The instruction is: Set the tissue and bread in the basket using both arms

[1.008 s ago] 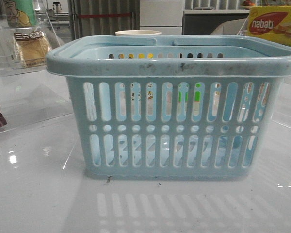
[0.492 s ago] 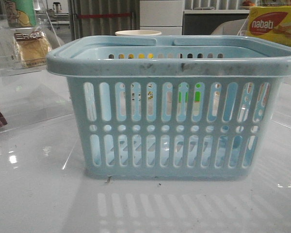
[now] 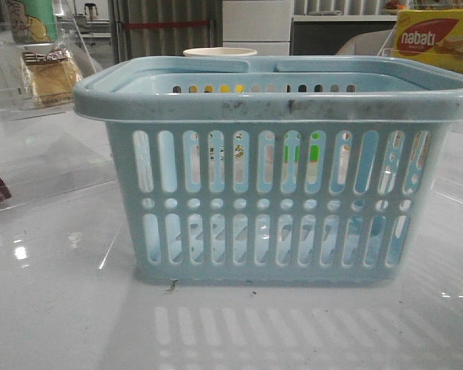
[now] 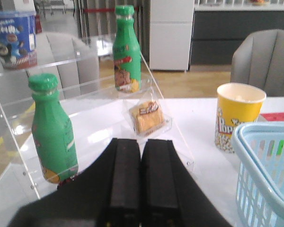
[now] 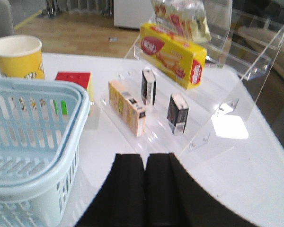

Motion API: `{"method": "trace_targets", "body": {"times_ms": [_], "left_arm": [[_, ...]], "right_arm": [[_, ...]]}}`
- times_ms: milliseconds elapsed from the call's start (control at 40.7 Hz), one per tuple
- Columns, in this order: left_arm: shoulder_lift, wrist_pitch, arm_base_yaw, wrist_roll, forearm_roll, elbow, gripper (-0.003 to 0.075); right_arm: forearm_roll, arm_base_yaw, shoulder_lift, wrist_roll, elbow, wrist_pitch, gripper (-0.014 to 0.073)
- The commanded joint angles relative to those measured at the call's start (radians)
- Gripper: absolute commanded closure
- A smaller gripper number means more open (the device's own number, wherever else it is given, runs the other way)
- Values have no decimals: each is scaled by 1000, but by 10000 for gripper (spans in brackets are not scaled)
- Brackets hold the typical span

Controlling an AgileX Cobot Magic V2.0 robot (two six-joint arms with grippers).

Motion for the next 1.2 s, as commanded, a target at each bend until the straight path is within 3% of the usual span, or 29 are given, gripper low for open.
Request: {"method": "trace_targets", "body": {"times_ms": [0,566,689,811,885,959,1180], "left_arm": [[42,-54,-5,-10,-9,-23,622],[135,45,-5,-10,-23,-23,622],[141,60,-5,-6,-7,-23,585],[141,73,-5,-6,9,-23,389],[141,67,-5,-6,9,-23,260],[141,66,-5,-6,9,-23,218],[141,66,-5,-6,9,-23,267]], "right_arm": [[-1,-4,47,-8,-34,-41,536],[-3,-4,146,-8,-32,23,527],[-3,-4,161,-8,-30,27,376],[-4,-4,173,-8,-15,33,113],[-7,-4,185,-8,-4,41,16],[-14,-4,203,-8,5,37,-3],[-37,-15,351,0,-34,-11,0]]}}
